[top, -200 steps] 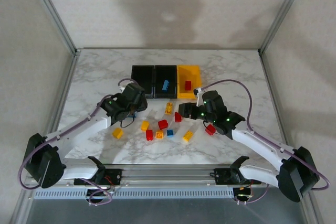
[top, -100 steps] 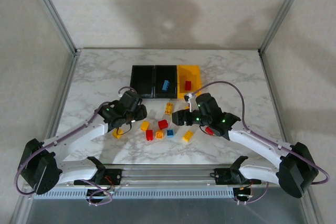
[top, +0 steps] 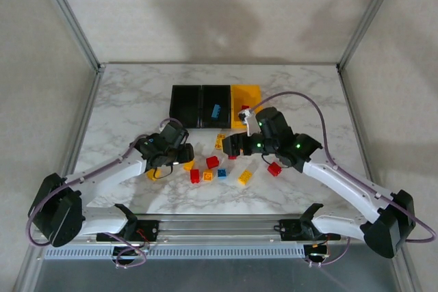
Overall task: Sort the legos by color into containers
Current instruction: Pick up the lego from the center of the table.
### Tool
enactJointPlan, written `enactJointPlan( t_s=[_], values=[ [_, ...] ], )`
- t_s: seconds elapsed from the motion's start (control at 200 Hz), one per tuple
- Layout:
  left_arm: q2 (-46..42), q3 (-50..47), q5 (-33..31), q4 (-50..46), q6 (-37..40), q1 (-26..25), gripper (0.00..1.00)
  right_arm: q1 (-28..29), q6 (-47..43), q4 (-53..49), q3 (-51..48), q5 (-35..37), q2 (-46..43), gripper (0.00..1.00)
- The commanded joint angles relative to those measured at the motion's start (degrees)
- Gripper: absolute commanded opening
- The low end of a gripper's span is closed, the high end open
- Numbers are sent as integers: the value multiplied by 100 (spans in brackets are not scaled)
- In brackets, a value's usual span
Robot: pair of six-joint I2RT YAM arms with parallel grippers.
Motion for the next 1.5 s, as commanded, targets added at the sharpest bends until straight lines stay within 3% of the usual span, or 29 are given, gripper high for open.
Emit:
enactJointPlan(
  t_s=[0.0,0.621,0.816,1.001,1.247,1.497],
  values=[
    [186,24,125,-25,254,-38,56,-43,-88,-1149,320,211,216,67],
    [1416,365,319,250,645,-187,62,-46,233,-696,-471,168,286,65],
    [1573,314,222,304,636,-216,53,-42,250,-602,-573,196,320,65],
    [1541,471,-44,134,697,-214,27,-42,285,-509,-617,159,304,64],
    [1218,914,-754,-112,628,-73,24,-37,401,-15,-783,-54,462,63],
    [1392,1890,-802,-221,738,349,23,-4,733,991,-590,-81,807,62]
  ],
)
